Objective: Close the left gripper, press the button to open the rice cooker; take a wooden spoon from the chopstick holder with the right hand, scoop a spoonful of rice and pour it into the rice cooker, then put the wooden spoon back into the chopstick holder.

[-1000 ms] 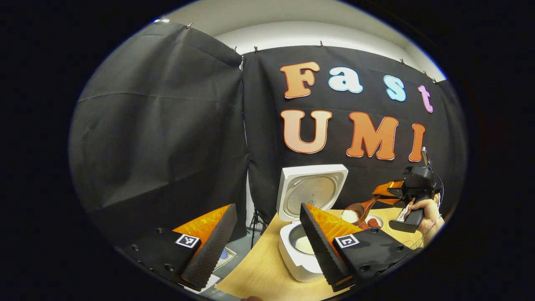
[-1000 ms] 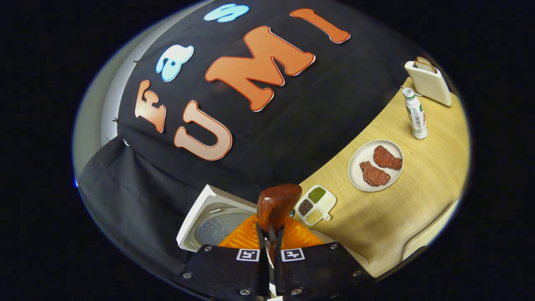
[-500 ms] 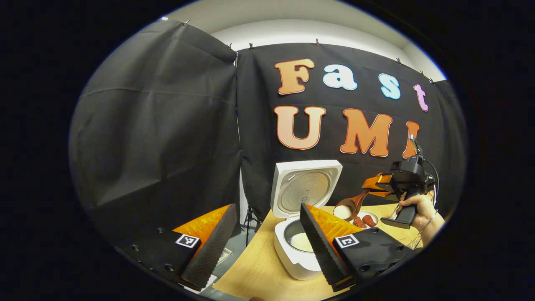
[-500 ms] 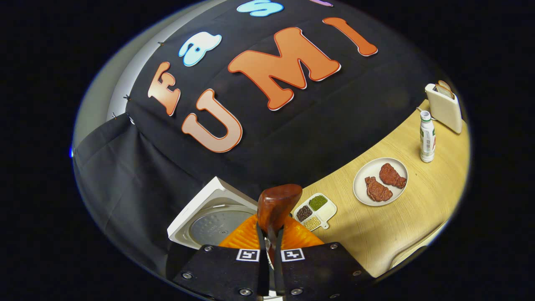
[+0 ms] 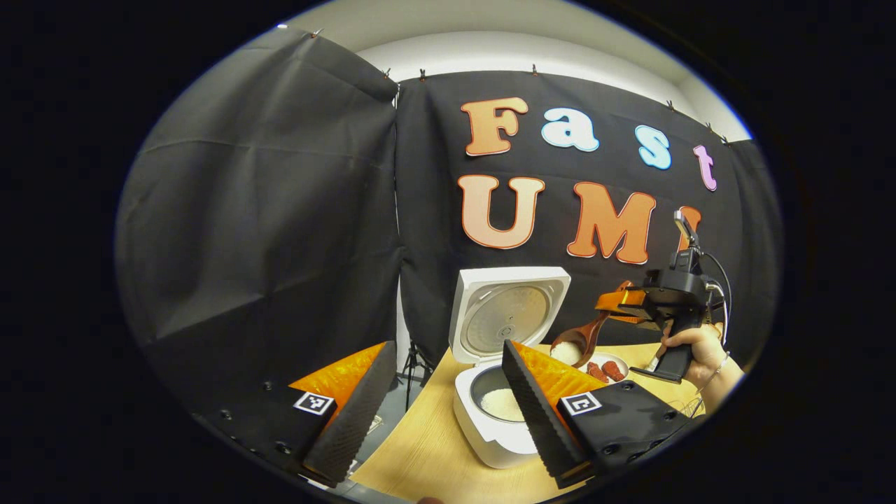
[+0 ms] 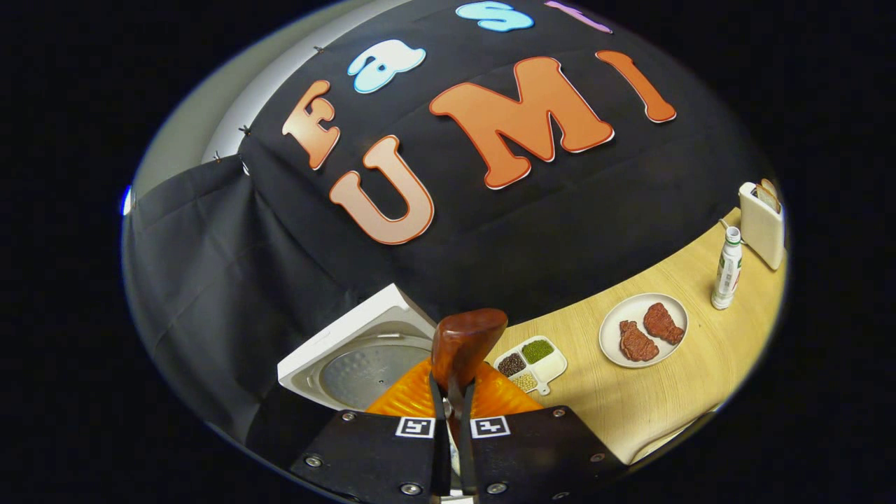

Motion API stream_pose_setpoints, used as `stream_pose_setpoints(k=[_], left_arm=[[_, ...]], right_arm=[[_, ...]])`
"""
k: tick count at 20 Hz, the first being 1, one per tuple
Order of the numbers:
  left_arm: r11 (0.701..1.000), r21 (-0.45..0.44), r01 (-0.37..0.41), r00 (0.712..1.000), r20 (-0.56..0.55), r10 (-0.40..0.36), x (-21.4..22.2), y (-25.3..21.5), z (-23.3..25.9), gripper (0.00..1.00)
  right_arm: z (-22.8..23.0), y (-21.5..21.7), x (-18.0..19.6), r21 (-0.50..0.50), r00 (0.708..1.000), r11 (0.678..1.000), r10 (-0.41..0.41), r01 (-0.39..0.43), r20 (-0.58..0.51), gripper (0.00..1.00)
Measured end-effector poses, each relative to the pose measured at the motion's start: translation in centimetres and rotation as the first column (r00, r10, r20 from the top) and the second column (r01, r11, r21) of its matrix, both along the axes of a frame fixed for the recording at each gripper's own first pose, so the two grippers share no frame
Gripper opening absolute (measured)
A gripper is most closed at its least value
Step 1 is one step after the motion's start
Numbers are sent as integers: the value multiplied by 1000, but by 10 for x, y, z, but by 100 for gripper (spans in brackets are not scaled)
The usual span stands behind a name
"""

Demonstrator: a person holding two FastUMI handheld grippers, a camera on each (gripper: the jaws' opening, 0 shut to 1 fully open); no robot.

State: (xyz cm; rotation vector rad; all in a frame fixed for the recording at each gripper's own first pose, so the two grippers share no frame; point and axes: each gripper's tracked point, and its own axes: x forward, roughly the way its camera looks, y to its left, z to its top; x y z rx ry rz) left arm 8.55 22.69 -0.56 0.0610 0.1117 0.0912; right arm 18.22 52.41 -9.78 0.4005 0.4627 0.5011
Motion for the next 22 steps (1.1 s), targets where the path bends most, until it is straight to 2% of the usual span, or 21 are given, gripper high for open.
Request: stream_pose_setpoints(k=[12,22], left_arm=[[1000,-2,-7,1000,0,7,-3,3,-4,100],[1000,-2,-16,1000,0,16,-3,6,-4,100]], right_arm=[[3,16,-13,-119,989,990,93,-79,118,4],[11,36,-32,-263,940,950,234,-167,248,4]])
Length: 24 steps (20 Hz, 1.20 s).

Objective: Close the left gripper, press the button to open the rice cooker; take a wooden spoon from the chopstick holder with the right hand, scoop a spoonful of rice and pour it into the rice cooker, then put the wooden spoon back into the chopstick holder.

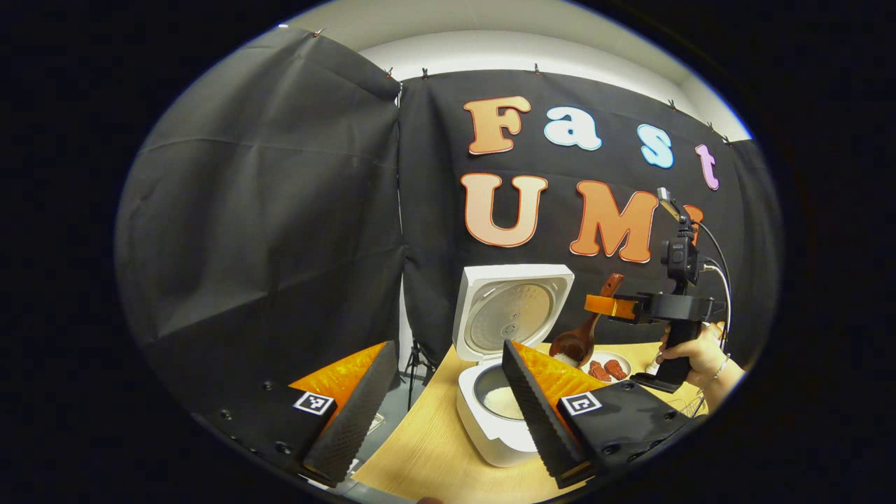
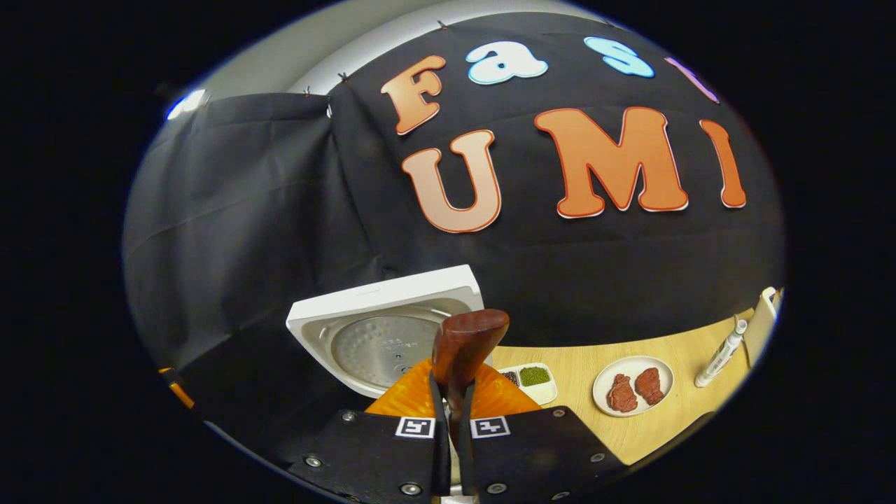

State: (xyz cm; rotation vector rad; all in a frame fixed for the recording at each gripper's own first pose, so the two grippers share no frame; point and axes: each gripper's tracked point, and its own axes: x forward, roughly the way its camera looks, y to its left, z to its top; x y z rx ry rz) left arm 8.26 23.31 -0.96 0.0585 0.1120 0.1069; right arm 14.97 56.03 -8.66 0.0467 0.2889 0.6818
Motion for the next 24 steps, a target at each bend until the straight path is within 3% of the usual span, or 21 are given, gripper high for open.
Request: stream_pose_setpoints(k=[13,19,24], left_arm=[[1000,-15,-20,1000,-18,19,-4,7,-12,100],[999,-12,-33,999,-26,32,-4,12,-16,100],[999,-8,-31,999,-22,31,-5,9,-14,100]], right_arm=[[-4,13,-22,-148,981,983,129,-107,147,4],[-6,19,-34,-274,938,952,212,-134,275,4],[-14,19,-32,-245,948,959,204,-144,243,5]])
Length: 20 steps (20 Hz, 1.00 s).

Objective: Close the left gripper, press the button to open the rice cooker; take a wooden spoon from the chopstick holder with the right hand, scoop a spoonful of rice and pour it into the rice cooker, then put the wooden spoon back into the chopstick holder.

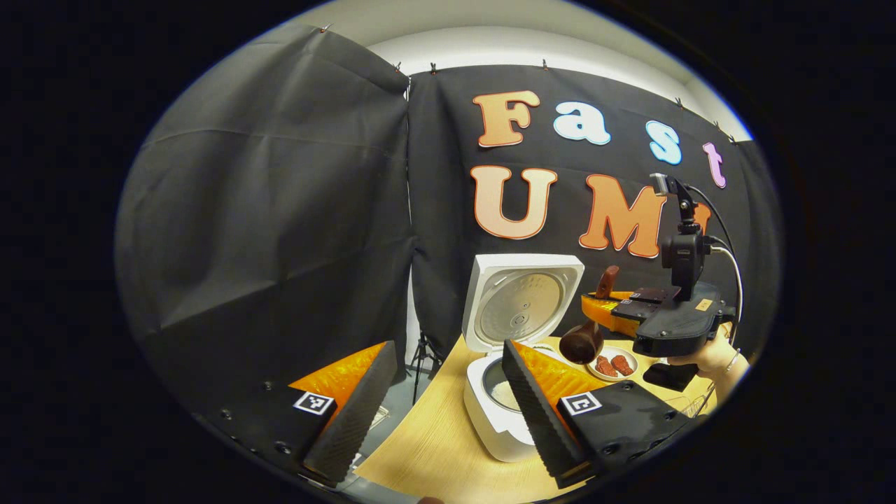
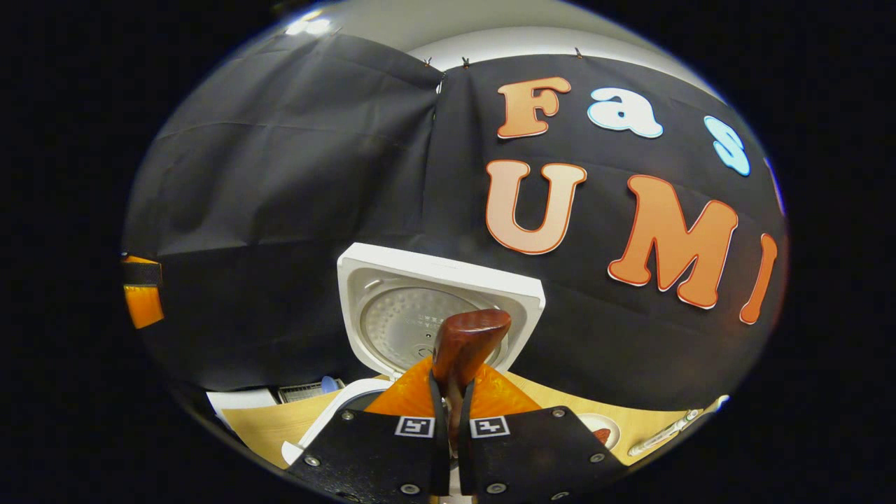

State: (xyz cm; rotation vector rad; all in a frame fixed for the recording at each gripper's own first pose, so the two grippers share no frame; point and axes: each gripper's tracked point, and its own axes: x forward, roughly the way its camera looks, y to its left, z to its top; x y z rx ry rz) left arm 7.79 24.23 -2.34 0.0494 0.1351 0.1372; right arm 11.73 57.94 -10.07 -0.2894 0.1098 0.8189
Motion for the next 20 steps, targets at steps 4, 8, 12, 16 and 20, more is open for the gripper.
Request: stream_pose_setpoints(k=[4,8,12,16,20], left_arm=[[1000,-2,6,1000,7,-6,-3,-2,1,100],[1000,-10,16,1000,16,-16,-2,-10,5,100],[999,-26,39,999,37,-38,2,-25,13,100],[997,-27,70,996,49,-69,10,-45,16,100],[994,-30,103,994,47,-102,15,-68,15,100]], right_arm=[[-6,-16,13,131,982,989,-49,74,-185,5],[12,-52,27,306,927,932,-75,197,-369,4],[25,-121,51,422,865,840,-106,342,-490,5],[25,-209,74,455,805,741,-192,494,-561,4],[24,-303,77,462,762,652,-292,601,-578,5]])
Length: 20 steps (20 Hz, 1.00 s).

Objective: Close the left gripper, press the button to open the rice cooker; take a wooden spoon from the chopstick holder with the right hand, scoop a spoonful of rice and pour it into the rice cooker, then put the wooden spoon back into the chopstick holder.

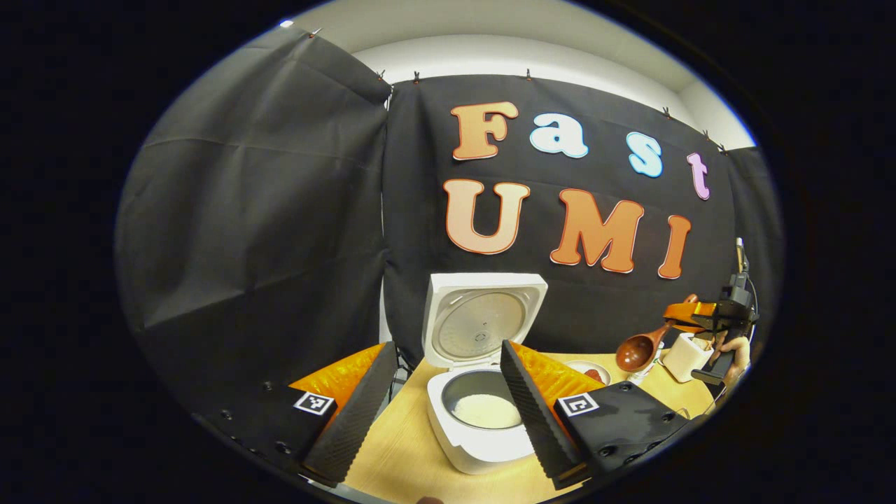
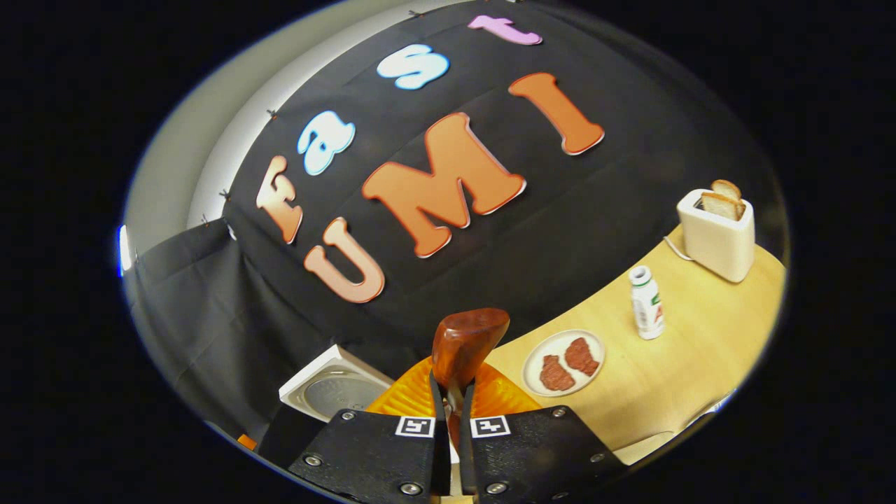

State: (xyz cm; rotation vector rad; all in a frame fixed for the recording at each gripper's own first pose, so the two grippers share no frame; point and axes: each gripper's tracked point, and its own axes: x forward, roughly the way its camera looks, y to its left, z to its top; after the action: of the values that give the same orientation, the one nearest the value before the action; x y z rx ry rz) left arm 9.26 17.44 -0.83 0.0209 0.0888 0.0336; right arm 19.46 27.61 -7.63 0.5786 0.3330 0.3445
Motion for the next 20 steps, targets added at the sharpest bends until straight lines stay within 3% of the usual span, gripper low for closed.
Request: stream_pose_setpoints(k=[5,9,15,20], left_arm=[[999,-10,38,999,-1,-38,5,-29,2,100],[999,2,54,999,-2,-54,1,-47,1,100],[997,-5,71,997,-5,-71,-10,-68,1,100],[998,18,68,998,-7,-68,-24,-76,3,100]], right_arm=[[-19,-111,-12,-28,987,987,-158,157,-28,5],[-41,-177,-33,-50,968,969,-246,243,-55,5],[-79,-233,-72,-109,946,948,-308,297,-97,5],[-112,-248,-96,-173,943,941,-311,290,-115,4]])
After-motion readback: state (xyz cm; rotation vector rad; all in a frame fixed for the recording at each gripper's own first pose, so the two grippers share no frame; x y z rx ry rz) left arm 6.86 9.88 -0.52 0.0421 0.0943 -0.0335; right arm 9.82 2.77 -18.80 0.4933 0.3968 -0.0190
